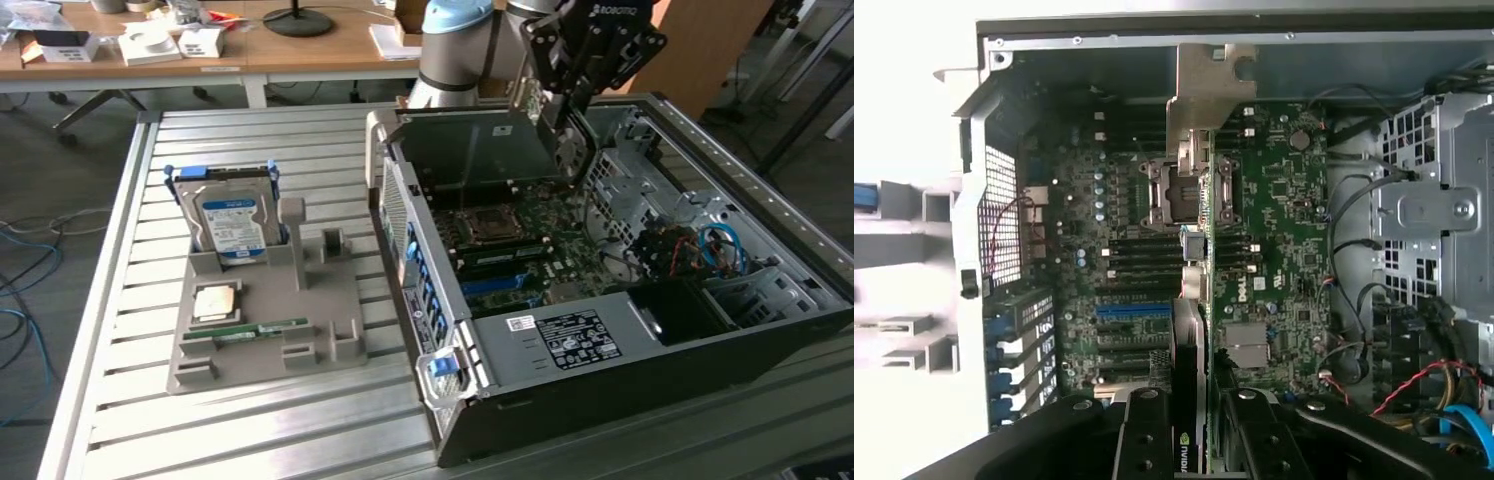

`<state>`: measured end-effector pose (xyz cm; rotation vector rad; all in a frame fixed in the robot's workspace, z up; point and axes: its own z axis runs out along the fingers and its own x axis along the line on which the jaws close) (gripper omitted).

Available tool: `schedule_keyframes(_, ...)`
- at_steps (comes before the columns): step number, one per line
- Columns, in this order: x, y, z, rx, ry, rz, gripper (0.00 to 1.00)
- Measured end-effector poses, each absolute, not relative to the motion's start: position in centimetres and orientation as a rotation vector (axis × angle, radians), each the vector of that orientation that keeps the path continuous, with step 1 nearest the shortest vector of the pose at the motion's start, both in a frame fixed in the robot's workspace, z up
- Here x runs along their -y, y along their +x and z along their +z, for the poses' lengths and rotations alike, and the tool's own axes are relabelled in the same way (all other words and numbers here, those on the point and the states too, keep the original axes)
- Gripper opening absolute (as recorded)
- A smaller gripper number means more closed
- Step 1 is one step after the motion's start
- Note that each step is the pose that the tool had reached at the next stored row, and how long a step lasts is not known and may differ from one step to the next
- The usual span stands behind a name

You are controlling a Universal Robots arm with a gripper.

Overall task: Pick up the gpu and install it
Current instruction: 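Pick up the gpu and move the gpu toward the slot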

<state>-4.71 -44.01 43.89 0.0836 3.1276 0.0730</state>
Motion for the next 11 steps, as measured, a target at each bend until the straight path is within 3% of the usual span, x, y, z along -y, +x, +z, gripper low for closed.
schedule_keyframes(11, 44.01, -4.64, 43.39, -3.129, 0.059, 0.073, 0.26)
